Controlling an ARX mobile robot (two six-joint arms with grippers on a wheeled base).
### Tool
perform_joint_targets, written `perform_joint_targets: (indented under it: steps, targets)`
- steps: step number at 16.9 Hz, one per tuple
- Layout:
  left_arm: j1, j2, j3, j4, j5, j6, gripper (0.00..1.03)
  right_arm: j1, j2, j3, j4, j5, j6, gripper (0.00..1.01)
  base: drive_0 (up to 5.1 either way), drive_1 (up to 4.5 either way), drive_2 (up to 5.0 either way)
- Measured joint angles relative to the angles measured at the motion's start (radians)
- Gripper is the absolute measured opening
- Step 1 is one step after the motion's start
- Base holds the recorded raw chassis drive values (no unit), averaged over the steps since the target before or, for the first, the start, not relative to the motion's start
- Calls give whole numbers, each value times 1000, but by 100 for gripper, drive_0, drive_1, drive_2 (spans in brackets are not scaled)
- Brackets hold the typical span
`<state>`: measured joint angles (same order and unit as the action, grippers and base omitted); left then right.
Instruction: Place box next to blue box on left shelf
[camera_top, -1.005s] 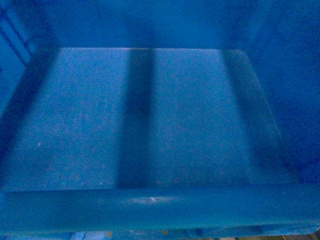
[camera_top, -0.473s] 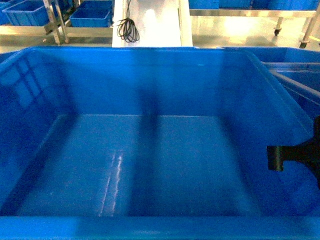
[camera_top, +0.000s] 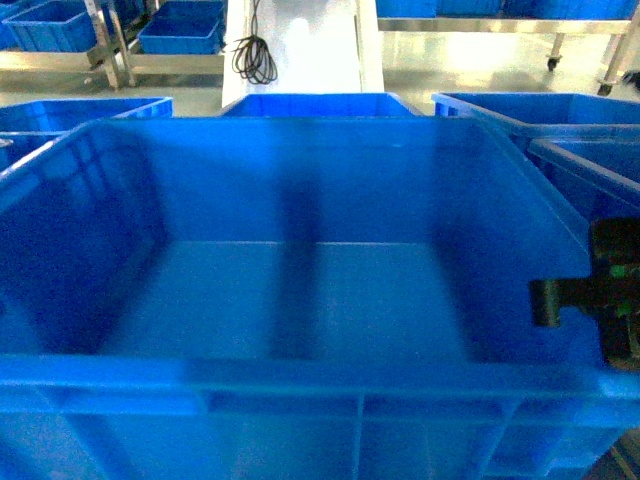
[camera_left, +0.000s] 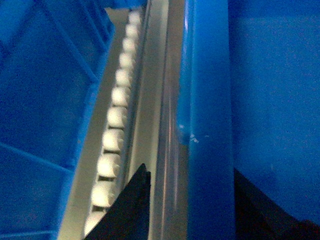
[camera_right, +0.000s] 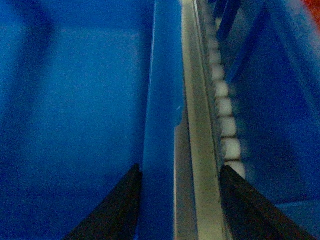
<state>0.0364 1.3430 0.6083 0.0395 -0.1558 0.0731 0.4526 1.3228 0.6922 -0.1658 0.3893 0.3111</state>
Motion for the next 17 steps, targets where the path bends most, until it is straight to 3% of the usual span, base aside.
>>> perform_joint_targets:
  steps: [3, 5, 7, 8, 9, 10, 11, 14, 15, 16, 17]
  targets:
    - [-55, -204, 6, 259, -51, 5, 71, 60, -183, -2, 254, 63, -48, 75, 0, 0, 0]
    - [-131, -367, -2, 249, -64, -20, 95, 100, -241, -8, 271, 140, -76, 99, 0, 0, 0]
    - [-217, -496, -150, 216, -122, -19, 98, 153, -254, -101, 257, 268, -87, 98, 0, 0, 0]
    - [-219, -516, -176, 211, -127, -16, 98, 155, -254, -104, 266, 277, -92, 98, 0, 0, 0]
    - [-206, -516, -182, 272, -110, -23, 95, 136, -265, -154, 470, 227, -138, 91, 0, 0, 0]
    - [-177, -546, -230, 387, -20, -44, 82, 89, -322, -253, 650, 148, -214, 78, 0, 0, 0]
    - [-158, -597, -299, 411, 27, -55, 68, 19, -404, -359, 741, 96, -260, 63, 0, 0, 0]
    - [-106, -687, -415, 410, 86, -67, 27, -122, -562, -492, 715, -56, -294, 22, 0, 0, 0]
    - [-41, -727, -439, 409, 150, -67, 13, -168, -614, -524, 698, -98, -298, 8, 0, 0, 0]
    - [-32, -756, -461, 401, 142, -71, 0, -203, -658, -549, 680, -131, -303, 2, 0, 0, 0]
    - [-37, -789, -488, 384, 155, -71, 1, -234, -700, -572, 658, -171, -304, 2, 0, 0, 0]
